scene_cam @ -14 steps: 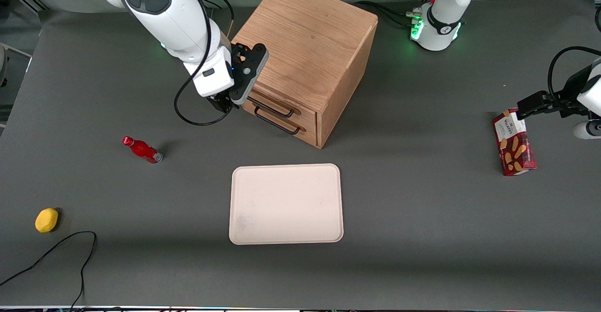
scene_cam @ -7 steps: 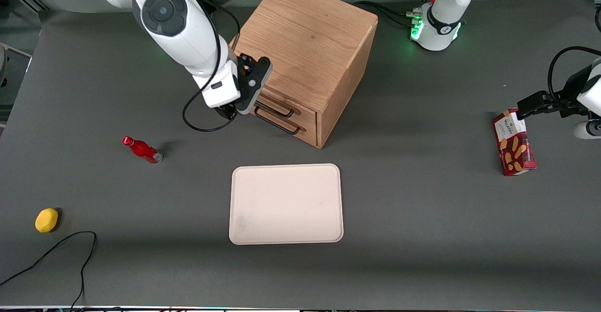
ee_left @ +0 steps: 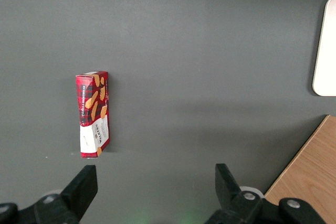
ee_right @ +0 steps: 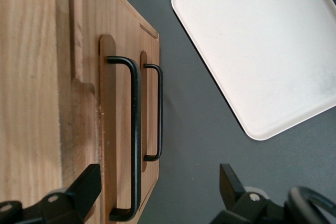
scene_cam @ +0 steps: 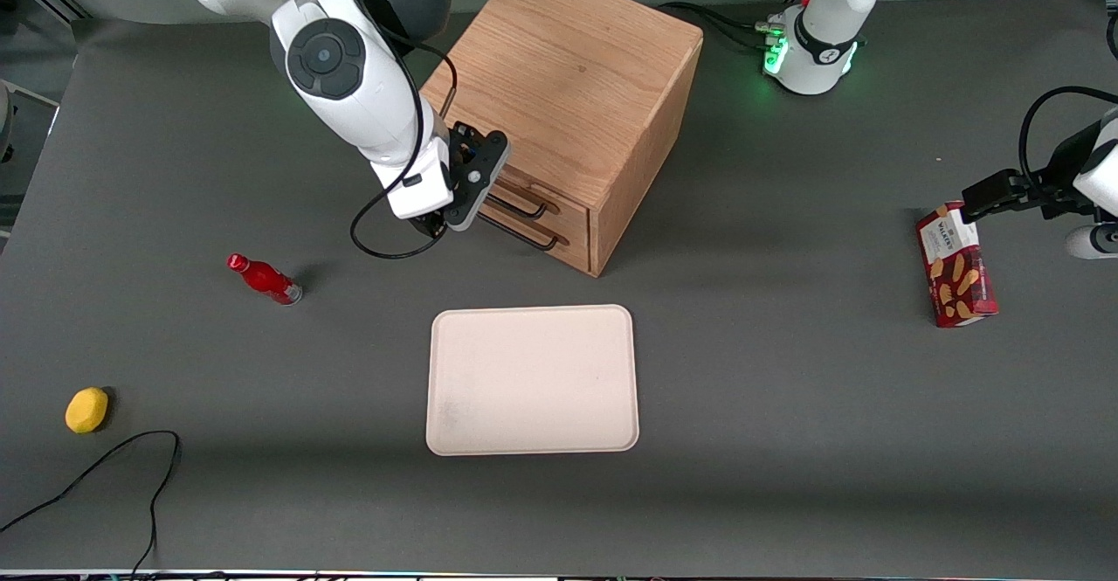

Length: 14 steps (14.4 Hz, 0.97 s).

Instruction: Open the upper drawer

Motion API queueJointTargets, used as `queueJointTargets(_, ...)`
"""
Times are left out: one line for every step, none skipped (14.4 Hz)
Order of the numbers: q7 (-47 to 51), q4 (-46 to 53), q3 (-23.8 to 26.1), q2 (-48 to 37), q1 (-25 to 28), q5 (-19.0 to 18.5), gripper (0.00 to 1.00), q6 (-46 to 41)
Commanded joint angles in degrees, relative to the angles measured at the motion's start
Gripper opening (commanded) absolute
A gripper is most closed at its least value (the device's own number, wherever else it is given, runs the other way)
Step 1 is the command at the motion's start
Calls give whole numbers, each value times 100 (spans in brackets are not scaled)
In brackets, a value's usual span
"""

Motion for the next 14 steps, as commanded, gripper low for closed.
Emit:
queueJointTargets(87,-249,-23,-66,51,72,100,288)
queueJointTargets(87,-293,-23,-57,51,72,100,358)
queueJointTargets(96,-337,-14,-57,51,72,100,402)
queueJointTargets(87,-346,-14,-31,51,72,100,420)
queueJointTargets(96,-355,-6,-13,51,72,100,455)
queueJointTargets(96,-355,3,13,60,72,100,490)
queueJointTargets(96,-355,3,30,60,72,100,499)
queueJointTargets(96,-364,3,74,60,72,100,534)
queueJointTargets(96,-364,12,109,60,63,100,560)
queueJointTargets(96,-373,12,136,60,54,100,630)
queueJointTargets(96,-434,12,136,69,54,100,675)
queueJointTargets(87,-539,12,136,69,45,100,814)
queueJointTargets(87,-575,12,136,69,45,100,885)
queueJointTargets(87,-584,12,145,69,45,100,912)
